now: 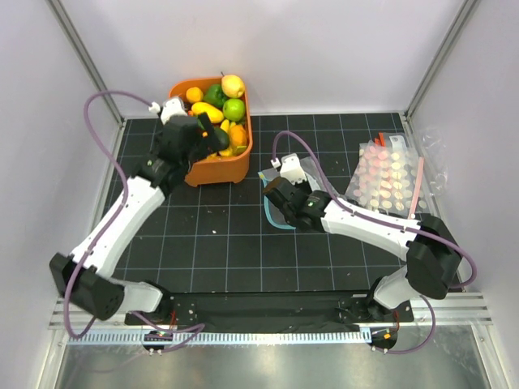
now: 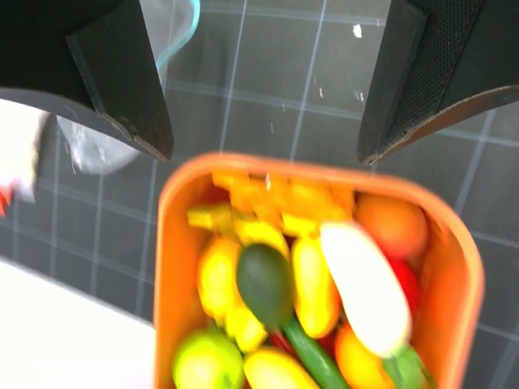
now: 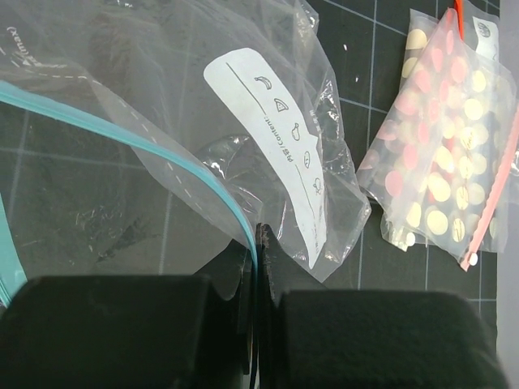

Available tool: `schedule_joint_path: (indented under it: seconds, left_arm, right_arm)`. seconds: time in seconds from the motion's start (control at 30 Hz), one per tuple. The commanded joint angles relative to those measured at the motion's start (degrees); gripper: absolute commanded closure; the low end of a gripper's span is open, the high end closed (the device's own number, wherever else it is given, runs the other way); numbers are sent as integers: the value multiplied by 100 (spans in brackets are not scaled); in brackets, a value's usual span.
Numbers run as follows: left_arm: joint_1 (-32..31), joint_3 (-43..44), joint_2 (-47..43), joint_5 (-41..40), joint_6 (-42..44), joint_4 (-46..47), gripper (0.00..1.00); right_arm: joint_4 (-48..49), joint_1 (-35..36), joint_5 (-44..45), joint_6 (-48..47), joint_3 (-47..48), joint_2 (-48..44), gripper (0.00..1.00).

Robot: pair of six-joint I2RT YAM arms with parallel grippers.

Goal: Place the food in the zip-top bag and seal the zipper
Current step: Pick up the fake vegetable from the bin.

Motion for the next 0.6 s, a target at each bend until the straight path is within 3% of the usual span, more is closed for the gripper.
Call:
schedule_joint_path:
  seconds: [0.0, 0.3, 0.57]
  left_arm:
    - [313, 901, 678, -488, -96, -927, 0]
    - [1139, 2676, 2707, -506, -236, -1763, 0]
    - [1483, 3223, 3914, -242, -219, -1598, 0]
  right_arm:
    - [222, -43, -97, 89, 113, -250, 94]
    - [337, -87, -255, 124, 26, -364, 94]
    - [416, -132, -352, 142, -1, -356, 94]
